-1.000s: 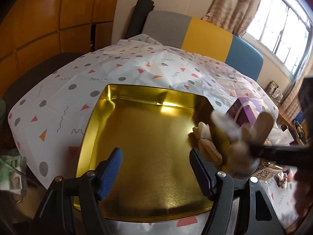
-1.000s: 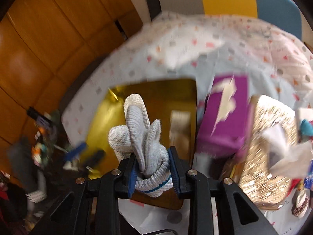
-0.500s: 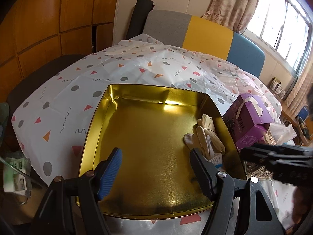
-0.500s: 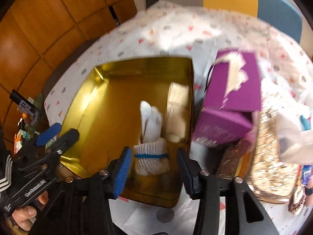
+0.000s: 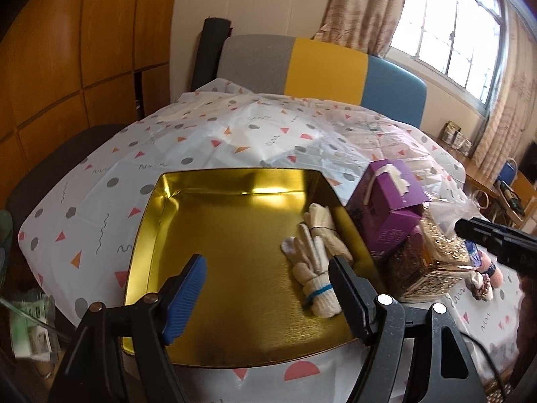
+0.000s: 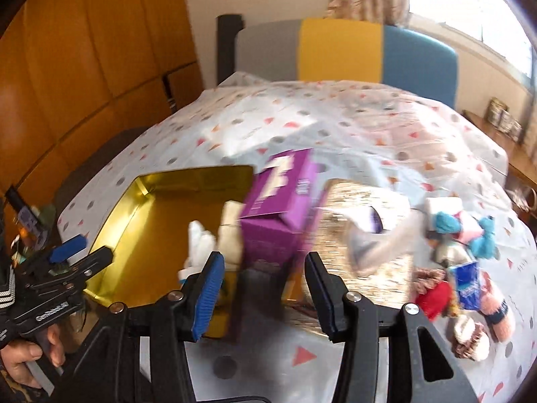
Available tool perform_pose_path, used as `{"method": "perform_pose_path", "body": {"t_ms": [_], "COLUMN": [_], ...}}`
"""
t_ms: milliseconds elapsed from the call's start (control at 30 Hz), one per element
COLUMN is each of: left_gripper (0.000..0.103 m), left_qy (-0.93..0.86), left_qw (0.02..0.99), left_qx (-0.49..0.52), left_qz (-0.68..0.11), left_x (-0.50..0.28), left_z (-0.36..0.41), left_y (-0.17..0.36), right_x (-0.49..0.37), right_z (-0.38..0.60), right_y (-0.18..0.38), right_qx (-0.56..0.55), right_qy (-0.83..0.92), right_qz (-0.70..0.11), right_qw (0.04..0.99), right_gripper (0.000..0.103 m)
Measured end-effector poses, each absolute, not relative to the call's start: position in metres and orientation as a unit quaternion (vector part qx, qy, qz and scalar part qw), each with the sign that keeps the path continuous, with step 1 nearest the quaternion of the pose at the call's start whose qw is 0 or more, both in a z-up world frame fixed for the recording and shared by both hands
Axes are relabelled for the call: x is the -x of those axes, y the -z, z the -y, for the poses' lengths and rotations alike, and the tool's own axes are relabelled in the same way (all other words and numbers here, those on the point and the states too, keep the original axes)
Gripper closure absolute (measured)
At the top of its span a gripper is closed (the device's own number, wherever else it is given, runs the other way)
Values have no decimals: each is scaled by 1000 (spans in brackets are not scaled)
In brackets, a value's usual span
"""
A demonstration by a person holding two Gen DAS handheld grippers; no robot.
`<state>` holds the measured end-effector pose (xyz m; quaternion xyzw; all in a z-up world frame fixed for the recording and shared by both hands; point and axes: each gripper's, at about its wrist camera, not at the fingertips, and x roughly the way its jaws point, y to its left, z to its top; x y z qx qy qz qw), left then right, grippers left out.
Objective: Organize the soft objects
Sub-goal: 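Carry the white glove into the gold tray and open the right tool, then move both tools back over the pile of soft items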
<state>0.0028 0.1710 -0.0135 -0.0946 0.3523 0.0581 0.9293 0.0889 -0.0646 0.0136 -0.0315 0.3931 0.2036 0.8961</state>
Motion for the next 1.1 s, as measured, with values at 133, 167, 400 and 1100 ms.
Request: {"method": "perform_pose_path", "body": {"t_ms": [133, 167, 400, 1100], "left_gripper": [21, 21, 20, 22], "left_qy": [-48, -45, -20, 250], "left_qw": [932, 933, 937, 912], "left_qx": [78, 75, 51, -117], "left_qz": [-350, -350, -345, -304], "left_x": [-2, -2, -1, -42], "left_z": [-157, -154, -132, 41], "left_y": [9, 8, 0, -67], "right_x": [-92, -93, -107, -109], "right_z": [101, 111, 199, 392], "right_y": [-20, -21, -21, 59], "right_qx": [10, 4, -55, -284], "right_qy": [-169, -159, -62, 145], "right_qz": [-383, -381, -375, -409], "right_qw": [908, 911, 923, 855], "right_gripper": [52, 52, 52, 47]}}
